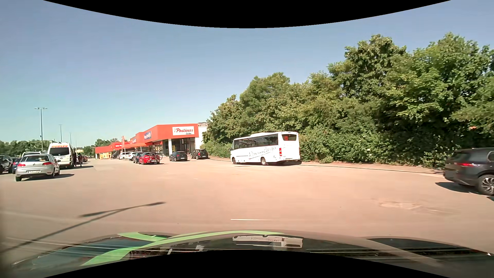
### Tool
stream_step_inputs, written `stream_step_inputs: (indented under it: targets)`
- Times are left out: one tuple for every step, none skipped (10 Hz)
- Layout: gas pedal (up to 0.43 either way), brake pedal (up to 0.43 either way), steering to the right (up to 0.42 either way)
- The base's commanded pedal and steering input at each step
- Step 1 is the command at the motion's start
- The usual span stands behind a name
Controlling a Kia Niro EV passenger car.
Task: Follow the waypoints while adhering to traffic rules and regulations
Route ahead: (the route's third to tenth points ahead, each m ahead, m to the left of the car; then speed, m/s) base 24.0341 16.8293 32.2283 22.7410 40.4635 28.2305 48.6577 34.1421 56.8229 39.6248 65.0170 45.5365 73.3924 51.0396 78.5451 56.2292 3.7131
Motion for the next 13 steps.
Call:
stream_step_inputs:
  targets:
    - [0.0, 0.0, -0.28]
    - [0.008, 0.0, -0.295]
    - [0.02, 0.0, -0.304]
    - [0.039, 0.0, -0.304]
    - [0.039, 0.0, -0.303]
    - [0.047, 0.0, -0.303]
    - [0.067, 0.0, -0.302]
    - [0.067, 0.0, -0.303]
    - [0.087, 0.0, -0.302]
    - [0.118, 0.0, -0.303]
    - [0.13, 0.0, -0.301]
    - [0.13, 0.0, -0.295]
    - [0.15, 0.0, -0.284]
